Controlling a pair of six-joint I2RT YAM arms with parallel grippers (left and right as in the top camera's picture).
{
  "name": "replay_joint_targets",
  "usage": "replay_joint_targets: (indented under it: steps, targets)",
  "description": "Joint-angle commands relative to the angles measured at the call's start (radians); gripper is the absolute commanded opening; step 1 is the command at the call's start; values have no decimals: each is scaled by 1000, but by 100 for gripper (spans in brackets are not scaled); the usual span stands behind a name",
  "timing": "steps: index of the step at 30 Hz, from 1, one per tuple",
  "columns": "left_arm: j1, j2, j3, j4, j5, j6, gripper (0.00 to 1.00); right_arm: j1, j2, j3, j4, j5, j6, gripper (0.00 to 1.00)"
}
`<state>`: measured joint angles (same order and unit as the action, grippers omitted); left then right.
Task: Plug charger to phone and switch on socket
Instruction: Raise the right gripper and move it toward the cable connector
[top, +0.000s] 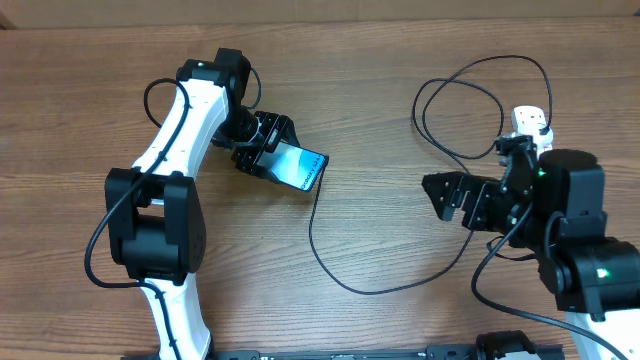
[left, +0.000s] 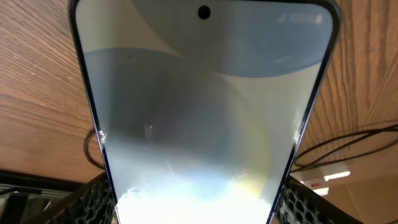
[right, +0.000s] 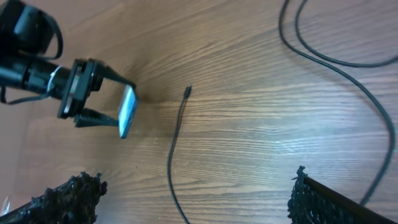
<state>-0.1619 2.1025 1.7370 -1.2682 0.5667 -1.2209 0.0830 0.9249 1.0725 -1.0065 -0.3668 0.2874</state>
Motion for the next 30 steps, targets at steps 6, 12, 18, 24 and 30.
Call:
replay_joint_targets:
  steps: [6, 12, 18, 24, 30]
  targets:
    - [5, -3, 29, -34, 172, 35, 58, -56, 2, 28, -9, 32, -6, 100]
    - [5, -3, 29, -35, 393, 72, 58, -56, 4, 28, -25, 33, -5, 100]
    - [6, -3, 29, -37, 583, 99, 56, -56, 37, 28, -47, 33, -3, 100]
    - [6, -3, 29, -37, 684, 99, 54, -56, 77, 28, -60, 32, -3, 95]
    - [6, -3, 29, -36, 691, 99, 54, -56, 87, 28, -73, 32, -3, 95]
